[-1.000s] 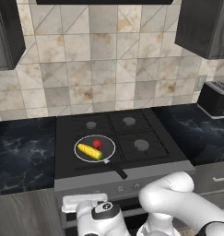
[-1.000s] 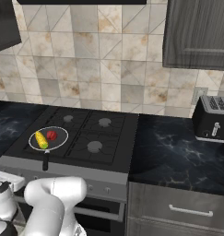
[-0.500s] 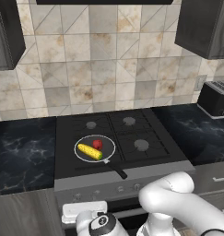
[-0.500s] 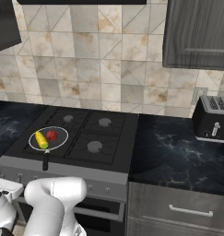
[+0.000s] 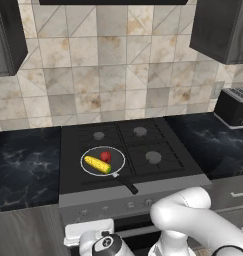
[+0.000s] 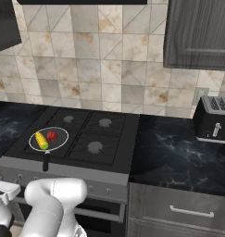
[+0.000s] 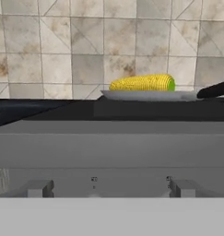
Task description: Put the bell pepper and corn in the pan. Then turn on the front left burner and set the heat to medium.
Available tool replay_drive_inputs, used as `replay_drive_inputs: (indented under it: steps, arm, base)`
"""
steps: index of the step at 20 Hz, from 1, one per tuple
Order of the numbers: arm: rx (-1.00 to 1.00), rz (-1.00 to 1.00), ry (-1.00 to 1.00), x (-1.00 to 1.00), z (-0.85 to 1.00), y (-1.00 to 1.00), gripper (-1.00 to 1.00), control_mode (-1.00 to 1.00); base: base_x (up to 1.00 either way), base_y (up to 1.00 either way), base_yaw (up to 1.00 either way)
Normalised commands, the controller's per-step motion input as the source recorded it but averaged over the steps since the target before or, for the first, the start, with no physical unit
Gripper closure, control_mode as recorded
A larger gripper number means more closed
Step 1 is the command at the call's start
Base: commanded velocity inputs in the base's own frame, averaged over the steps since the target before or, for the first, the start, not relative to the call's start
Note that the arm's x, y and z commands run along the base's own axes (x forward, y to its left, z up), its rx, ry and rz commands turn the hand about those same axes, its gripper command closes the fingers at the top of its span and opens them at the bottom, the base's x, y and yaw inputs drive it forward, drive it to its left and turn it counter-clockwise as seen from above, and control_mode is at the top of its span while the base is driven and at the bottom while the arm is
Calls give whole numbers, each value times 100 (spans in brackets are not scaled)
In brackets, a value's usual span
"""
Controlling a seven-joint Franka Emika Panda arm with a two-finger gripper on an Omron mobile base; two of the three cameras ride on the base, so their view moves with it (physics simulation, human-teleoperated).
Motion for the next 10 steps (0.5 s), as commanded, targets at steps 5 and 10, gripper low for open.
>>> replay_drive_inputs:
  steps: [5, 10]
  arm:
    - [-12, -3, 2, 1, 0, -4, -100, -100]
    - [-1, 0, 0, 0, -4, -4, -100, -100]
  base:
    - [0, 0, 0]
    - [0, 0, 0]
